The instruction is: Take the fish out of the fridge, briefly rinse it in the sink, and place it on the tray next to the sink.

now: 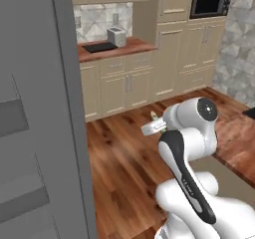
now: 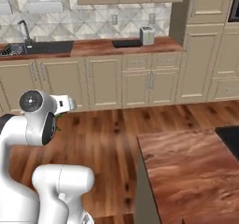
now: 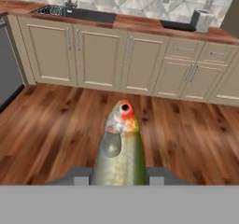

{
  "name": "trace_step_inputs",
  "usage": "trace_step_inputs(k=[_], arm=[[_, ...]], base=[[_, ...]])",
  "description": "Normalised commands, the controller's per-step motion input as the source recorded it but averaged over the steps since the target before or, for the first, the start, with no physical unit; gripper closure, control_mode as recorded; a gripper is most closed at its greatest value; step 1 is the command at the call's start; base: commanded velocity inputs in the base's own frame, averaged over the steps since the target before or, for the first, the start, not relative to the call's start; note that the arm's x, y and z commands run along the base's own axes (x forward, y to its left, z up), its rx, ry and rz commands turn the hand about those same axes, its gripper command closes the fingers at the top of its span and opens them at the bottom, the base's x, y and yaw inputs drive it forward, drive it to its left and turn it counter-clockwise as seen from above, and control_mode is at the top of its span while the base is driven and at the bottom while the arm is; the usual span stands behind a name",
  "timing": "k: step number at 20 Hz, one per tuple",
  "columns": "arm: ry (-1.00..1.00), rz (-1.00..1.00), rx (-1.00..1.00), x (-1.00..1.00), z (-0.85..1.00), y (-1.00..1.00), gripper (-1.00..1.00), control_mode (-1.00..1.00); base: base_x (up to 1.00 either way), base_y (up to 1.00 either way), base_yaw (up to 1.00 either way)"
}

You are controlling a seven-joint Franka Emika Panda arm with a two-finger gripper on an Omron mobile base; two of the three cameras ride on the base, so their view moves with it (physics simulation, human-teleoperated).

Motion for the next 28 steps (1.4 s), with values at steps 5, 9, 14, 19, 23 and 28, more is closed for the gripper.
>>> trace_step_inputs(k=[5, 9, 14, 19, 23, 28], arm=[[0.0, 0.0, 0.0, 0.0, 0.0, 0.0, 1.0, 1.0], [0.0, 0.0, 0.0, 0.0, 0.0, 0.0, 1.0, 1.0], [0.0, 0.0, 0.0, 0.0, 0.0, 0.0, 1.0, 1.0], [0.0, 0.0, 0.0, 0.0, 0.0, 0.0, 1.0, 1.0], [0.0, 0.0, 0.0, 0.0, 0.0, 0.0, 1.0, 1.0], [0.0, 0.0, 0.0, 0.0, 0.0, 0.0, 1.0, 1.0]], base=[[0.98, -0.24, 0.3], [0.99, -0.39, 0.36], [1.0, 0.05, 0.2], [1.0, 0.43, 0.06], [1.0, 0.91, 0.01], [0.99, 1.0, 0.0]])
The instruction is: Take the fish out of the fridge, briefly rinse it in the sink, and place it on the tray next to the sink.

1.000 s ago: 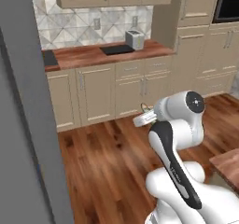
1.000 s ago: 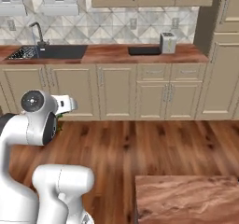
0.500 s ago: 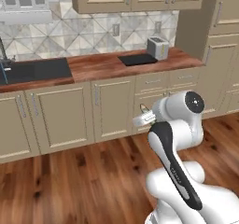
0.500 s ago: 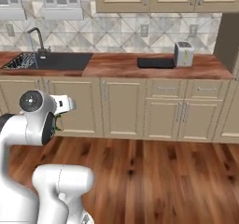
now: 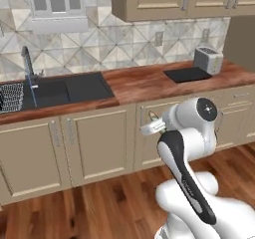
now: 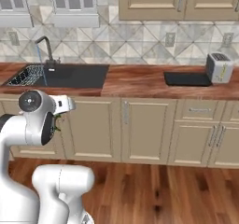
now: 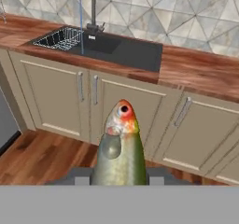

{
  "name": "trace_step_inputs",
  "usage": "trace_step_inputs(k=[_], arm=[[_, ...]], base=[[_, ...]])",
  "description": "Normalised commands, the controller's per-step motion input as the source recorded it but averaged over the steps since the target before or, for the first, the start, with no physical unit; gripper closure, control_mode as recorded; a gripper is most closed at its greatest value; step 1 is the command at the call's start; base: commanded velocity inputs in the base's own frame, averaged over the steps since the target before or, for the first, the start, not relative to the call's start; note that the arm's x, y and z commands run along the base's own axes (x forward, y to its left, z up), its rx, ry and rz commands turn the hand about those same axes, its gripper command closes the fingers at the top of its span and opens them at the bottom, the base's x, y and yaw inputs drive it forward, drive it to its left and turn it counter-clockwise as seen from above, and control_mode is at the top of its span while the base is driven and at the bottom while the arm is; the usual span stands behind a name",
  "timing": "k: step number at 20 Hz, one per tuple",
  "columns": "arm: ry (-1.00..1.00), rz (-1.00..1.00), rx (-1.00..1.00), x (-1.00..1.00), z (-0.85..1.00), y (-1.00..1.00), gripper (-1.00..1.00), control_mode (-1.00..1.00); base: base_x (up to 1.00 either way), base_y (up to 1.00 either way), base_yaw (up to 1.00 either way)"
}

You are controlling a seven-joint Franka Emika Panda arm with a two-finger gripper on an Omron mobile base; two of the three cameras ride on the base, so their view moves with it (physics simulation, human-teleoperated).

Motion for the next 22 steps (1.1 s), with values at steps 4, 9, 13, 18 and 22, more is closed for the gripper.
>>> trace_step_inputs(k=[4, 9, 13, 18, 22], arm=[[0.0, 0.0, 0.0, 0.0, 0.0, 0.0, 1.0, 1.0], [0.0, 0.0, 0.0, 0.0, 0.0, 0.0, 1.0, 1.0], [0.0, 0.0, 0.0, 0.0, 0.0, 0.0, 1.0, 1.0], [0.0, 0.0, 0.0, 0.0, 0.0, 0.0, 1.0, 1.0], [0.0, 0.0, 0.0, 0.0, 0.0, 0.0, 1.0, 1.0]], base=[[1.0, 1.0, 0.0], [0.96, 0.8, 0.0], [0.69, 0.46, 0.0], [0.52, -0.02, 0.0], [0.64, 0.04, -0.02]])
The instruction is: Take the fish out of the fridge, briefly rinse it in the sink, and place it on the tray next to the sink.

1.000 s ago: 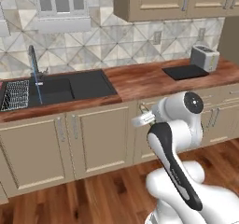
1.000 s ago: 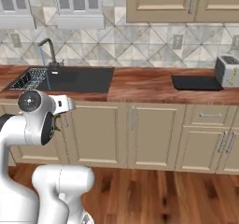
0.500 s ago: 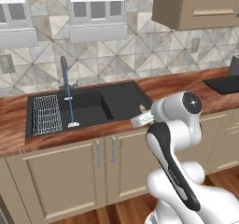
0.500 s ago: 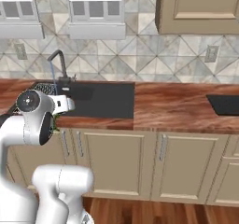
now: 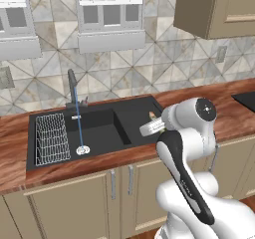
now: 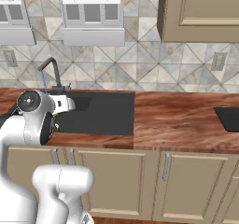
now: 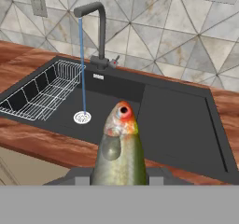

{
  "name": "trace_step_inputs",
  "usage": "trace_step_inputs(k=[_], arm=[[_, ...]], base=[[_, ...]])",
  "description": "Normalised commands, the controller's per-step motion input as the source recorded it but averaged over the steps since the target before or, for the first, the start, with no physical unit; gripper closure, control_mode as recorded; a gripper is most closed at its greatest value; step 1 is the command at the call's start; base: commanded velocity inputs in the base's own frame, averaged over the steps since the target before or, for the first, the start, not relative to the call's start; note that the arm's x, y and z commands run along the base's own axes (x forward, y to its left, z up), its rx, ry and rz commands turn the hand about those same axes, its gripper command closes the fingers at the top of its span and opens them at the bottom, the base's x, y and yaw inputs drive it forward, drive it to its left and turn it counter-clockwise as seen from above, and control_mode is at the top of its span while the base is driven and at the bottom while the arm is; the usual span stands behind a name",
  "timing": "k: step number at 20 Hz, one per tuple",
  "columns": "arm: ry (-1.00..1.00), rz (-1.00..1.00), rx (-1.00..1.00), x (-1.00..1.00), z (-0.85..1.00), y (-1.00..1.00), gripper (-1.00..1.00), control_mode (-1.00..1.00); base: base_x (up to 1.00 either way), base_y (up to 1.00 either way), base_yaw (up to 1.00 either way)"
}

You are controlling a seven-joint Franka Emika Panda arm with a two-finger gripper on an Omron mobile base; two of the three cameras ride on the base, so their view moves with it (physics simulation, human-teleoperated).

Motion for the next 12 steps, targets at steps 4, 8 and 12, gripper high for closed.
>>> trace_step_inputs(k=[4, 8, 12], arm=[[0.0, 0.0, 0.0, 0.0, 0.0, 0.0, 1.0, 1.0], [0.0, 0.0, 0.0, 0.0, 0.0, 0.0, 1.0, 1.0], [0.0, 0.0, 0.0, 0.0, 0.0, 0.0, 1.0, 1.0]], base=[[0.11, 0.68, 0.0], [0.01, 0.79, 0.0], [0.32, 0.07, 0.0]])
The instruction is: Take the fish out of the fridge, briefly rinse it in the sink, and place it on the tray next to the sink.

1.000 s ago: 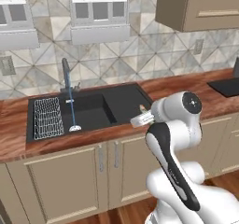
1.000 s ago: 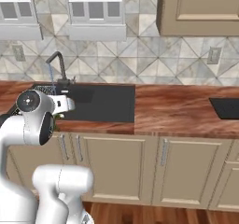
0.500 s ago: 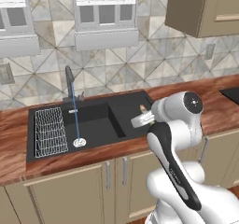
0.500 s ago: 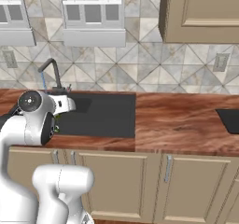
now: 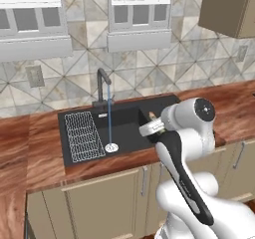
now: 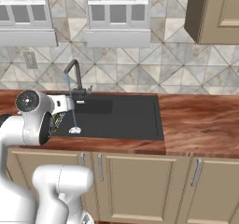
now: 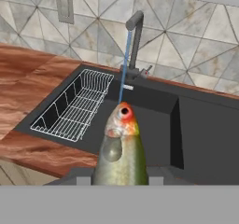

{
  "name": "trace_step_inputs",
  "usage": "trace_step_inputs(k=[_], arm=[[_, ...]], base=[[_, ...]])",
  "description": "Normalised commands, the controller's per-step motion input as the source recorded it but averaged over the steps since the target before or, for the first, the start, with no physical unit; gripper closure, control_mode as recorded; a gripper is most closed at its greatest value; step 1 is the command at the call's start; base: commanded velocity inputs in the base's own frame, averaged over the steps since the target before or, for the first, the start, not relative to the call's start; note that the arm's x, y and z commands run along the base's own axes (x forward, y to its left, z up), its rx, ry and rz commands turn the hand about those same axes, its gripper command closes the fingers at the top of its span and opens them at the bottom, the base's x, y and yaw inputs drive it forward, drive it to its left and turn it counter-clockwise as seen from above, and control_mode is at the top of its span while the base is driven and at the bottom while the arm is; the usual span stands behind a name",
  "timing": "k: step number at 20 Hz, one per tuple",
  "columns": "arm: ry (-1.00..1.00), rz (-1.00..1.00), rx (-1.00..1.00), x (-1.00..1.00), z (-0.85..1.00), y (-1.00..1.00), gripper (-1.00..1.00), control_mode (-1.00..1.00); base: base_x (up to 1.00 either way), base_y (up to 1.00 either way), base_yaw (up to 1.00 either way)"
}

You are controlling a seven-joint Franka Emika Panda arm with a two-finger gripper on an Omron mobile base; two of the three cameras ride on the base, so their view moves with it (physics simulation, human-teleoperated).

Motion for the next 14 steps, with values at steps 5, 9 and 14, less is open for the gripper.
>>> trace_step_inputs(k=[5, 9, 14], arm=[[0.0, 0.0, 0.0, 0.0, 0.0, 0.0, 1.0, 1.0], [0.0, 0.0, 0.0, 0.0, 0.0, 0.0, 1.0, 1.0], [0.2, 0.01, 0.15, 0.5, 0.0, -0.25, 1.0, -1.0]], base=[[0.63, -0.23, 0.0], [0.42, -0.28, 0.0], [0.08, -0.05, 0.0]])
